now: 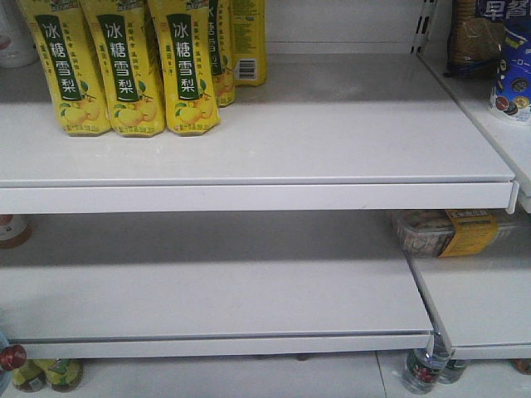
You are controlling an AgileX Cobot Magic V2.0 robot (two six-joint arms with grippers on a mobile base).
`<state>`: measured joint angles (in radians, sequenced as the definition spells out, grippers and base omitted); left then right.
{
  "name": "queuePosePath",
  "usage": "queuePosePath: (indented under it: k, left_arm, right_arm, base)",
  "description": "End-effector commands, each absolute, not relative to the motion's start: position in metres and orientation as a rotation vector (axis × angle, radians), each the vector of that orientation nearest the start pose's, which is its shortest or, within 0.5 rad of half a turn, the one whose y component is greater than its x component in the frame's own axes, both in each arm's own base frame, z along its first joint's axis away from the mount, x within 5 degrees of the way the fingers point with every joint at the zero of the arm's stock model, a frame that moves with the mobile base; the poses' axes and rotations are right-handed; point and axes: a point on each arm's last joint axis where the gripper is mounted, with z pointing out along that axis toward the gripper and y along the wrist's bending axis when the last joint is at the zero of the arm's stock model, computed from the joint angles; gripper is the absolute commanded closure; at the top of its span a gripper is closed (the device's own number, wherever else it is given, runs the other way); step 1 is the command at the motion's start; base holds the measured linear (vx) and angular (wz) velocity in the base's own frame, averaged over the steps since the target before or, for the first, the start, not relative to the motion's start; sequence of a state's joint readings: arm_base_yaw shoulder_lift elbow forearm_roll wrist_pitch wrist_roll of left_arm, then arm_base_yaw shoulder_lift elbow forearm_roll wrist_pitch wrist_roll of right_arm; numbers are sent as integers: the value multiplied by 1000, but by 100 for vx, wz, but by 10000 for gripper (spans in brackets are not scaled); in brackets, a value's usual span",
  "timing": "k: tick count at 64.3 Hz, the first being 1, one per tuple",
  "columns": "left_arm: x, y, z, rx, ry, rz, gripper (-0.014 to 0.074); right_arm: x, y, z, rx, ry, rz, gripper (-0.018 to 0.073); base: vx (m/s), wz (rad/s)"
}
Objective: Place coke in basket with both arms
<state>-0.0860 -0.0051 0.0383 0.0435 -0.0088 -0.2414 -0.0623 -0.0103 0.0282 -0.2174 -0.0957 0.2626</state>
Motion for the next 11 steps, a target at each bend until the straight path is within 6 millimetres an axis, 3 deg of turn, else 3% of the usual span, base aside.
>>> queuePosePath:
  k: [1, 11]
  left_arm:
    - [51, -6, 227, -11, 1303, -184, 603]
    - [51, -6, 227, -11, 1303, -184, 603]
  right_arm:
    - [54, 0, 217, 36, 1336, -6, 565]
    - [54, 0, 217, 36, 1336, -6, 565]
  base:
    - [0, 0]
    - [0, 0]
